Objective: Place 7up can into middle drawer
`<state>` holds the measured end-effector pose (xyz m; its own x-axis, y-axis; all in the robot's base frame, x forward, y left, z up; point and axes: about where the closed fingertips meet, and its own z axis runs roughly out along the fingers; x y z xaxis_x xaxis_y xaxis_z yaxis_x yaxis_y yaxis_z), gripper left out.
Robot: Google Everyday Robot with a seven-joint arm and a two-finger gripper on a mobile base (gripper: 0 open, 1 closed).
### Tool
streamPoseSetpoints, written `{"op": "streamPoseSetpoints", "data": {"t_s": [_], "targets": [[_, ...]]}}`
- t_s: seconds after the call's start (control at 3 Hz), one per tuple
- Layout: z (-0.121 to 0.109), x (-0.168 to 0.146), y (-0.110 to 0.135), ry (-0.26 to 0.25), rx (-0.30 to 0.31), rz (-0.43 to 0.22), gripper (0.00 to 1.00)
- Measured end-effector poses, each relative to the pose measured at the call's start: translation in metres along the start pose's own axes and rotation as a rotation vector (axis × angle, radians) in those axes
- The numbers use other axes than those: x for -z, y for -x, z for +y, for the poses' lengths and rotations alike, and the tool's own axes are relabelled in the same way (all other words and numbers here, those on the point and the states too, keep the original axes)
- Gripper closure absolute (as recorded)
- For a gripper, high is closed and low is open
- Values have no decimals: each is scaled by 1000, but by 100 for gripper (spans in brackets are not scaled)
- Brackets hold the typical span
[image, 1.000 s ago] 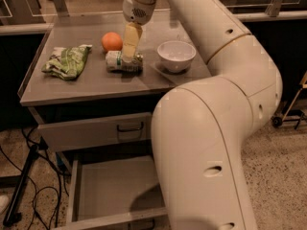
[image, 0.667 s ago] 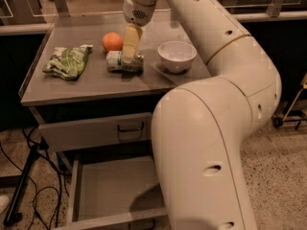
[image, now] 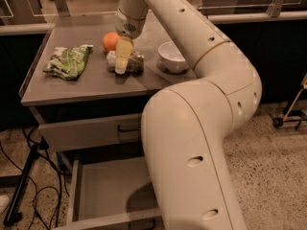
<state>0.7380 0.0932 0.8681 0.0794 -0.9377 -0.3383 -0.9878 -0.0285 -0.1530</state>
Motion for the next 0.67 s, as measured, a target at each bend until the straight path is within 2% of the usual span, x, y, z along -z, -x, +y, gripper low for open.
{"op": "streamPoseSetpoints", "data": {"t_s": [0.33, 0.67], "targets": [[-1, -3, -2, 2, -9, -8, 0], [-1, -14, -20, 17, -60, -39, 0]]}}
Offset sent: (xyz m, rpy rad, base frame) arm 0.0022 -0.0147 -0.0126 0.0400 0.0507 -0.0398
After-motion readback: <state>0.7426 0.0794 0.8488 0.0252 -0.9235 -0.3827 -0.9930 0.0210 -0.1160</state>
